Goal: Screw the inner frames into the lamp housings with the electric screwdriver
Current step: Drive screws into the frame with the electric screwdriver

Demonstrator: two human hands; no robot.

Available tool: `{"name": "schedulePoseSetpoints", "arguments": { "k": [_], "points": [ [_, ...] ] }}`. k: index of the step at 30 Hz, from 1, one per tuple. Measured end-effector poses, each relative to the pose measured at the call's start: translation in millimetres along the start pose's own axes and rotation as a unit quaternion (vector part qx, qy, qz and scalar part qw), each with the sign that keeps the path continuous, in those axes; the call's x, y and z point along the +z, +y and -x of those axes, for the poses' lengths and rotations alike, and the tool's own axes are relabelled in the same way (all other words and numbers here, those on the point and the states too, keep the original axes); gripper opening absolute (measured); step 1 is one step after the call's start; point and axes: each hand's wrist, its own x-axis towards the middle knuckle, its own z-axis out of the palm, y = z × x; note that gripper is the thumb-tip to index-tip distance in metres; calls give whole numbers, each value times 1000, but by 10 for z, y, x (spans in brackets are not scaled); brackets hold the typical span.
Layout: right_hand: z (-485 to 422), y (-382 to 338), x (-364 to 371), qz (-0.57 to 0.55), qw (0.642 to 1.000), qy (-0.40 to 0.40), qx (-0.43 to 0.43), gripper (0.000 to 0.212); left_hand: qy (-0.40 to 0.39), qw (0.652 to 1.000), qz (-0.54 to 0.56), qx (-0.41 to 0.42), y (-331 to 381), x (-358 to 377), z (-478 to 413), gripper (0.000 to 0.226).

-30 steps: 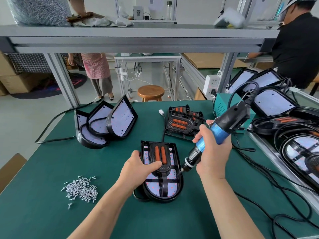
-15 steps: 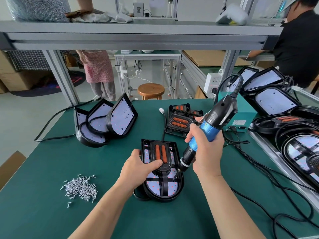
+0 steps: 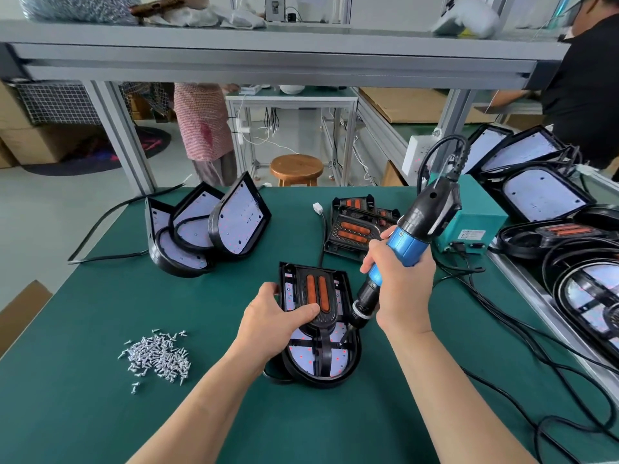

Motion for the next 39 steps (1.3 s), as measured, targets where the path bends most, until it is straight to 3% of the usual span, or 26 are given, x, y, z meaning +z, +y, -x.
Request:
{"name": "schedulePoseSetpoints", "arguments": {
  "k": [11,21,25,28,33,39],
  "points": [
    [42,40,-4,2,994,-105,17,22,3,1000,15,-5,-32,13,7,45],
    [44,-16,-179,-76,996,-43,25,27,-16,1000,9,-6,35,-33,47,65],
    [93,-55,-187,-82,995,-45,14,20,-20,1000,5,-7,44,-43,53,81],
    [68,-145,-192,-86,995,-39,-9,20,-22,1000,6,-7,33,-43,37,71],
    [-4,-262,-280,-142,989,47,0,14,-13,1000,-4,-5,-26,-22,4,65],
    [16,37,-561,-249,929,201,185,18,33,999,-25,15,-48,-68,102,72]
  ]
}}
